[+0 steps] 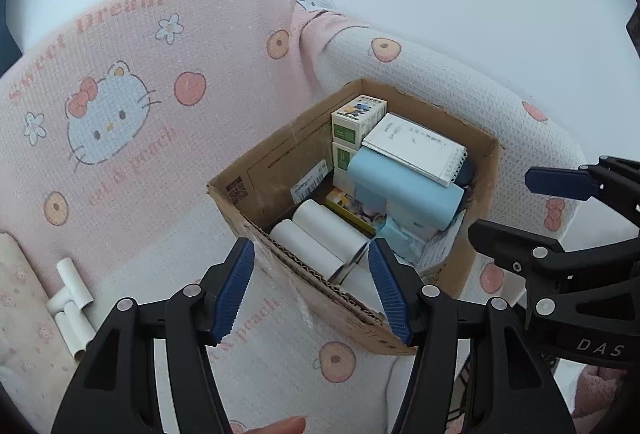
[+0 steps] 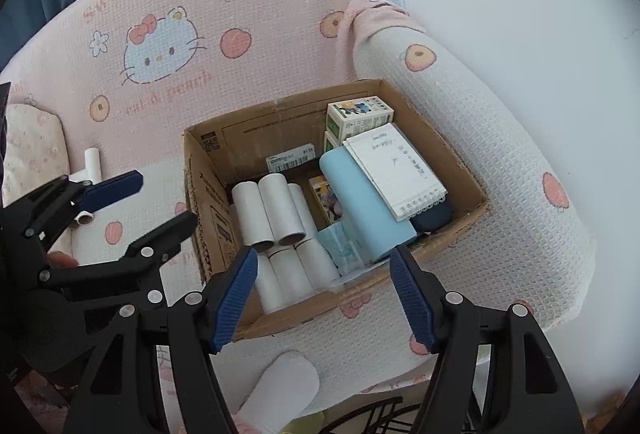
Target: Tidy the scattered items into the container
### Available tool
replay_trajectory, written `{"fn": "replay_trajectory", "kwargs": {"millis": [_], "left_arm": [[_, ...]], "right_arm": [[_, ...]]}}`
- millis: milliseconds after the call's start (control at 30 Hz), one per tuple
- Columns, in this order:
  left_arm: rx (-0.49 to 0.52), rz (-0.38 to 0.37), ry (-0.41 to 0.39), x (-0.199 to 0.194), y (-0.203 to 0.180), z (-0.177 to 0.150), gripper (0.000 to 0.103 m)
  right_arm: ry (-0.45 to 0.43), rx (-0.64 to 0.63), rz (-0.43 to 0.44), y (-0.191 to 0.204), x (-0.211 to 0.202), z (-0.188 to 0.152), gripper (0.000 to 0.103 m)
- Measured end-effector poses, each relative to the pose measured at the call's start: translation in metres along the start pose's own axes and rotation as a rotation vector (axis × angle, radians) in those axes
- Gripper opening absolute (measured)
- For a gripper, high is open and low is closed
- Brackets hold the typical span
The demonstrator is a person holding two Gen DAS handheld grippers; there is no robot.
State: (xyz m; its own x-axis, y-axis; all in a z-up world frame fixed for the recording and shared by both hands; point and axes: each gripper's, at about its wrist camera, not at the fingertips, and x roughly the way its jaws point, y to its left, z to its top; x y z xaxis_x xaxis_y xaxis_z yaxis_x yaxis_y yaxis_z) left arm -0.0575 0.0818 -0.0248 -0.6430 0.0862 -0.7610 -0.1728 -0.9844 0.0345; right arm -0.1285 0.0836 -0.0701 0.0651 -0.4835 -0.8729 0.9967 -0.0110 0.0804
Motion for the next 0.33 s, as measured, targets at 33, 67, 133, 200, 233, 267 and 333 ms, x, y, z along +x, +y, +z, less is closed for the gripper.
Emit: {"fn": "replay_trajectory", "kwargs": {"millis": [33,67,133,200,233,267,333], "left_arm": [[0.000,0.003,-0.002,-0.0003,0.0002,-0.0001,0.064],[-0.003,0.004,-0.002,-0.0003,0.0010,0.0000,0.064],[-0.010,0.001,0.001,0.0001,0.0024,-0.0002,0.064],[-0.012,-0.004,0.006,0.0004,0.0031,-0.0002,0.064],[-0.013,-0.005,0.007,0.0001,0.0036,-0.0003,0.064],[-0.016,-0.005,0.006,-0.0005,0.0041,-0.0005,0.064],[-0.017,-0.004,0.004,-0.0013,0.0049,-0.0005,0.064]], "right_arm": [[0.000,0.000,0.002,0.0003,-0.0002,-0.0001,0.067],[-0.001,0.000,0.003,0.0003,-0.0005,-0.0001,0.067],[-0.002,-0.003,0.003,0.0017,-0.0011,0.0000,0.067],[-0.003,-0.003,0.000,0.0011,-0.0013,0.0000,0.067],[-0.003,-0.005,0.001,0.0017,-0.0015,0.0000,0.067],[-0.004,-0.006,0.002,0.0027,-0.0016,0.0000,0.067],[-0.004,-0.006,0.001,0.0032,-0.0020,0.0000,0.067]]}}
